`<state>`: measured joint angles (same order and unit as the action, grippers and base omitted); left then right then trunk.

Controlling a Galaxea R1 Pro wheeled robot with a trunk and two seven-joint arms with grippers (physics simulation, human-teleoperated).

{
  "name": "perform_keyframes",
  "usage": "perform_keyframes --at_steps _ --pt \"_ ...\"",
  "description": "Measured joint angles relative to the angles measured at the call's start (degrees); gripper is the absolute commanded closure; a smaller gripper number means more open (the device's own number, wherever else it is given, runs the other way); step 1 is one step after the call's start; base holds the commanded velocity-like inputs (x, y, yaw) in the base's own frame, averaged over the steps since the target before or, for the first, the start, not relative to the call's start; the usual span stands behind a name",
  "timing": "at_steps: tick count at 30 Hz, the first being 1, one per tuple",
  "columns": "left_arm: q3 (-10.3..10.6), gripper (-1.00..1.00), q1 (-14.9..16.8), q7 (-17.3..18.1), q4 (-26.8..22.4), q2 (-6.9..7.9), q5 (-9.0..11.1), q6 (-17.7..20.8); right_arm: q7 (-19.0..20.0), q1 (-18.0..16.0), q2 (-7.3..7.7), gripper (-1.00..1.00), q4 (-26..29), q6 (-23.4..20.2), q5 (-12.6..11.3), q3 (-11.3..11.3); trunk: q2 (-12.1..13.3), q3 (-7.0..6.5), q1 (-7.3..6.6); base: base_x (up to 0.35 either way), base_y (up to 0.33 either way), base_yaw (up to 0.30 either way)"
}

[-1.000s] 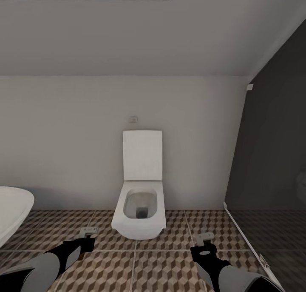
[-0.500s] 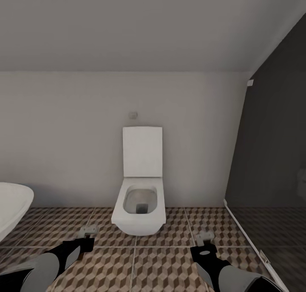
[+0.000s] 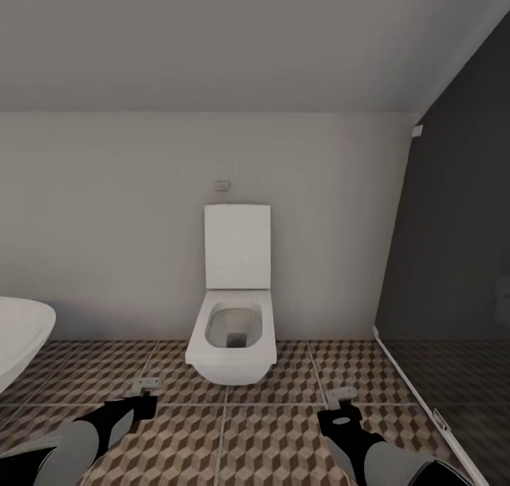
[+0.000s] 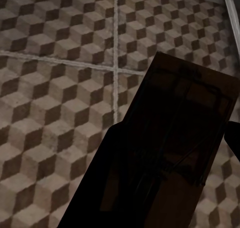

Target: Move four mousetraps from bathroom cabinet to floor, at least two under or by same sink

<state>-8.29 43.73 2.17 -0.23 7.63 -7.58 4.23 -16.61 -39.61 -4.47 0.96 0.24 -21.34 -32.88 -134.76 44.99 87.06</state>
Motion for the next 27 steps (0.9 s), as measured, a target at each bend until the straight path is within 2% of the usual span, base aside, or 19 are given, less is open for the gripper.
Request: perform_keyframes --at_steps 21,27 --pt "0.0 1.00 0.0 0.0 0.0 0.04 0.1 -0.1 0.0 0.0 0.00 1.00 0.0 0.0 0.0 0.0 -8.4 3.77 4.61 0.000 0.000 0.000" --pt "0.0 1.00 0.0 0.0 0.0 0.03 0.1 -0.1 0.0 0.0 0.00 1.00 0.0 0.0 0.0 0.0 -8.5 5.10 4.78 0.000 0.000 0.000"
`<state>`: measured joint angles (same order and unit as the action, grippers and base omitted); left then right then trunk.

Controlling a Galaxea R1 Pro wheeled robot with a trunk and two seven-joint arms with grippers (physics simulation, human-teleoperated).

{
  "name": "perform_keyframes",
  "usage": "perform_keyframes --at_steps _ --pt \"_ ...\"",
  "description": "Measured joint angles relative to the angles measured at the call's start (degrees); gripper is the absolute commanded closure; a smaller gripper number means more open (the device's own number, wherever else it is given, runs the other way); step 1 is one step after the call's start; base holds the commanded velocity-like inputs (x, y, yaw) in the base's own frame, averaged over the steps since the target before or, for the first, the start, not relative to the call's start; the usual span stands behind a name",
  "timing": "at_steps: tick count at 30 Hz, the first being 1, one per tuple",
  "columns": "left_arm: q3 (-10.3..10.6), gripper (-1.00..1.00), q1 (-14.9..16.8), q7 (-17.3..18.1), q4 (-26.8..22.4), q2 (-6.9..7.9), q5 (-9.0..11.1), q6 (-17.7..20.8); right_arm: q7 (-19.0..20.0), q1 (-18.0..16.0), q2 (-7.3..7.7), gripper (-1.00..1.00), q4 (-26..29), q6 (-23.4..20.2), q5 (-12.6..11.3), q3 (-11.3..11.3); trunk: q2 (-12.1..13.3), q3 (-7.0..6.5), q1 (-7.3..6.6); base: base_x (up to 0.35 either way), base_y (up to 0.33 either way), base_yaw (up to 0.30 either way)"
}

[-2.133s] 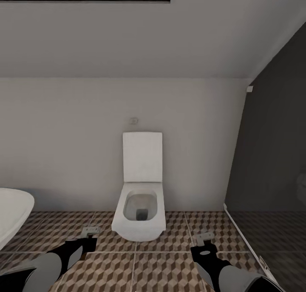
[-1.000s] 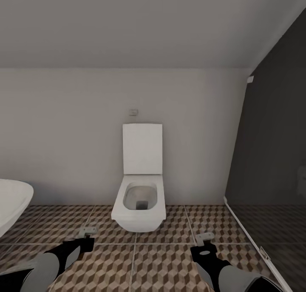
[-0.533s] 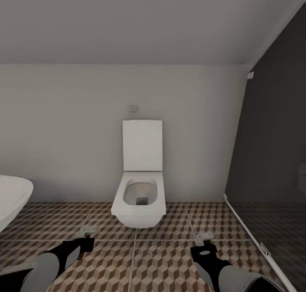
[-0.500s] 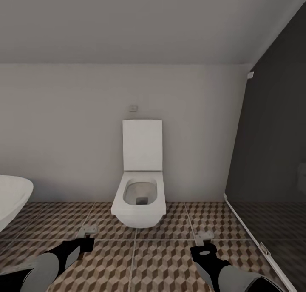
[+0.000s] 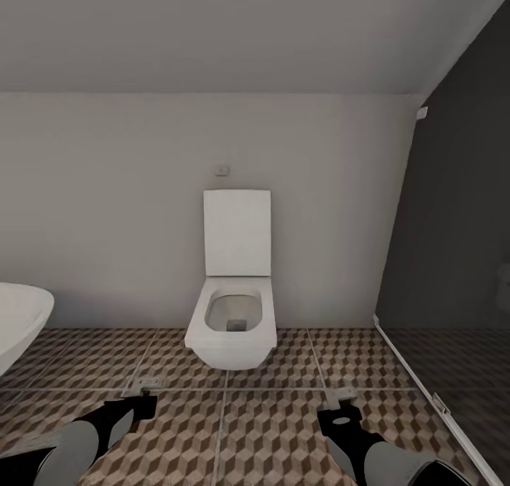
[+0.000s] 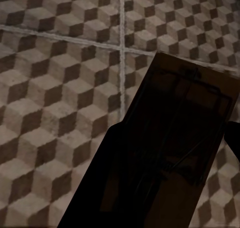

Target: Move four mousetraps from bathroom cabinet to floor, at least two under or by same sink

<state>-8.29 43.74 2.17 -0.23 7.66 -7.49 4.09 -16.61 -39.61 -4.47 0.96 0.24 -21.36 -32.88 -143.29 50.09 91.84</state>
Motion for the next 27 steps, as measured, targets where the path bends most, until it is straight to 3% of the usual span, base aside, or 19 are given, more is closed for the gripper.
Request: perform_keyframes --at_steps 27 --pt "0.0 1.00 0.0 0.0 0.0 0.03 0.0 0.0 0.0 0.0 0.00 1.00 0.0 0.0 0.0 0.0 -0.4 5.99 0.70 0.000 0.000 0.000"
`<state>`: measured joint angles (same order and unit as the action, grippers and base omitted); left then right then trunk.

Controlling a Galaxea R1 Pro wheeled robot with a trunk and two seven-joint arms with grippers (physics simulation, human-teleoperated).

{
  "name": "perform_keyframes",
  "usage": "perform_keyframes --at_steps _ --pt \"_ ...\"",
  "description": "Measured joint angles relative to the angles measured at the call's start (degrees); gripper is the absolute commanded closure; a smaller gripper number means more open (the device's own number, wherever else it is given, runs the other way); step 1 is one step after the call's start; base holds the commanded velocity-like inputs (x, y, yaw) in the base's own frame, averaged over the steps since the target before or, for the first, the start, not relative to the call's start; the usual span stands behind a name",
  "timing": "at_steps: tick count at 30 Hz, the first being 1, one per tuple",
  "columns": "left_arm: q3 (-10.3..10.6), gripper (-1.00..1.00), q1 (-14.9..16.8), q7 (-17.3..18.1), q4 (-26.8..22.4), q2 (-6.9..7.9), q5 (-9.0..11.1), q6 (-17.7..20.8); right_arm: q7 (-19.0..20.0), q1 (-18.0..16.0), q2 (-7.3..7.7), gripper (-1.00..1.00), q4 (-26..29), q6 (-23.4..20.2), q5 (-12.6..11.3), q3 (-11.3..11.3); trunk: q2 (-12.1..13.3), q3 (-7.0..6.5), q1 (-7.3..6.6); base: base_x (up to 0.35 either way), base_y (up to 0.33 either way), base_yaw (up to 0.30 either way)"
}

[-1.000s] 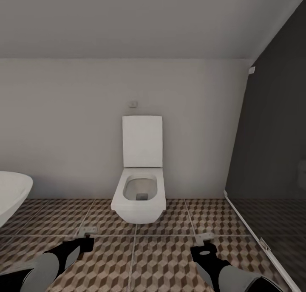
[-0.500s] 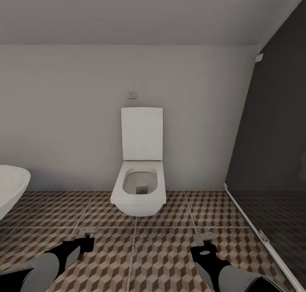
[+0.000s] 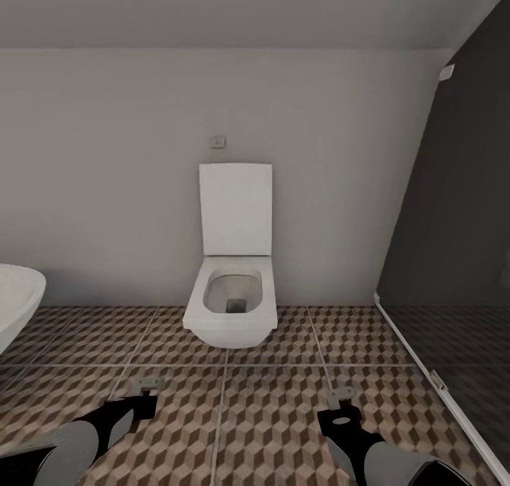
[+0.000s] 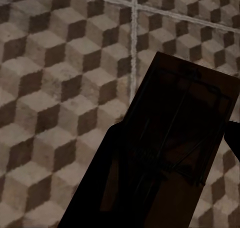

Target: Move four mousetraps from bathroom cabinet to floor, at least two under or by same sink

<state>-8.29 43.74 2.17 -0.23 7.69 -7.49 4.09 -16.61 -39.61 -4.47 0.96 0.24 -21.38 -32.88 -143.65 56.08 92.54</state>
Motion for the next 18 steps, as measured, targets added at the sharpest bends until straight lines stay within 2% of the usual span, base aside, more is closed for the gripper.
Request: perform_keyframes --at_steps 18 --pt "0.0 1.00 0.0 0.0 0.0 0.02 0.0 0.0 0.0 0.0 0.00 1.00 0.0 0.0 0.0 0.0 -0.2 3.99 0.46 0.000 0.000 0.000"
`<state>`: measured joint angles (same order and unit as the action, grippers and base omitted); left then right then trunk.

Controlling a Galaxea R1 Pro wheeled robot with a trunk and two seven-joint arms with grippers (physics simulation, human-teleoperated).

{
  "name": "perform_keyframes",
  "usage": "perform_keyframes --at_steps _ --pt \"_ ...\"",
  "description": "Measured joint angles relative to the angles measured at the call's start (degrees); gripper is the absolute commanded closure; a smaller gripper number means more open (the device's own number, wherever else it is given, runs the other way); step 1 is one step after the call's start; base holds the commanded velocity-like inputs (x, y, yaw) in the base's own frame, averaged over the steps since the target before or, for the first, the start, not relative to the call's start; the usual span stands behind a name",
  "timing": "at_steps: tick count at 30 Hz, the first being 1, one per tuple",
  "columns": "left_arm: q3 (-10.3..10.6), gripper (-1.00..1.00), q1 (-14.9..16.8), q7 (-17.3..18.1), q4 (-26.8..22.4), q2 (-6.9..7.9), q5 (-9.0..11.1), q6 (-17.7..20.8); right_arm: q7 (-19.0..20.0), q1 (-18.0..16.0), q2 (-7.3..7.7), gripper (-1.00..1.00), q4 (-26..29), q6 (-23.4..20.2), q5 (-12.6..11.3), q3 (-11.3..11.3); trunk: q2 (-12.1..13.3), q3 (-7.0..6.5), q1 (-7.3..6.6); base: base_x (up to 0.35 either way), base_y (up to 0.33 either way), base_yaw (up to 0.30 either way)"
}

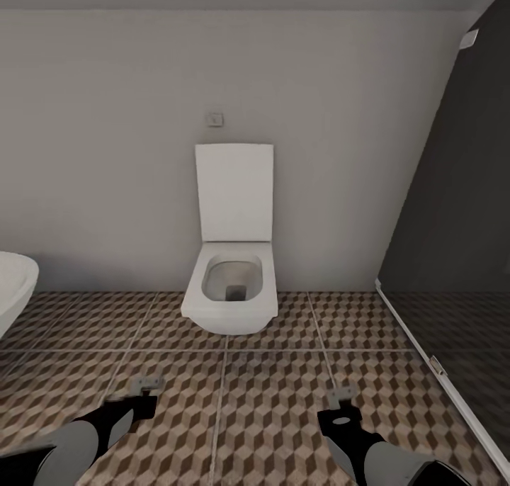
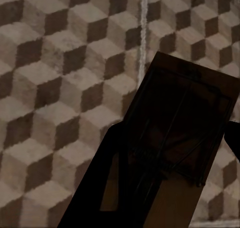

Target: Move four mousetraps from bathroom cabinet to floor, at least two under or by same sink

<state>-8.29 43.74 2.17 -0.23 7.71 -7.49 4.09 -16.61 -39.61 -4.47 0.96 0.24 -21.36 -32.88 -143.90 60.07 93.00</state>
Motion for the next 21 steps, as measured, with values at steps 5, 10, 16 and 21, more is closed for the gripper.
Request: perform_keyframes --at_steps 5,10,16,21 --pt "0.0 1.00 0.0 0.0 0.0 0.00 0.0 -0.1 0.0 0.0 0.00 1.00 0.0 0.0 0.0 0.0 -0.1 1.11 0.13 0.000 0.000 0.000" --pt "0.0 1.00 0.0 0.0 0.0 -0.01 0.0 -0.3 0.0 0.0 0.02 1.00 0.0 0.0 0.0 0.0 -0.1 2.22 0.26 0.000 0.000 0.000" --pt "-0.1 1.00 0.0 0.0 0.0 0.00 0.0 -0.3 0.0 0.0 0.19 1.00 0.1 0.0 0.2 -0.1 -0.2 2.67 0.31 0.000 0.000 0.000" --pt "-0.1 1.00 0.0 -0.1 -0.2 -0.18 -0.2 -0.5 -0.3 0.0 0.25 1.00 0.8 -0.2 0.3 -0.3 -0.2 2.67 0.31 0.000 0.000 0.000"
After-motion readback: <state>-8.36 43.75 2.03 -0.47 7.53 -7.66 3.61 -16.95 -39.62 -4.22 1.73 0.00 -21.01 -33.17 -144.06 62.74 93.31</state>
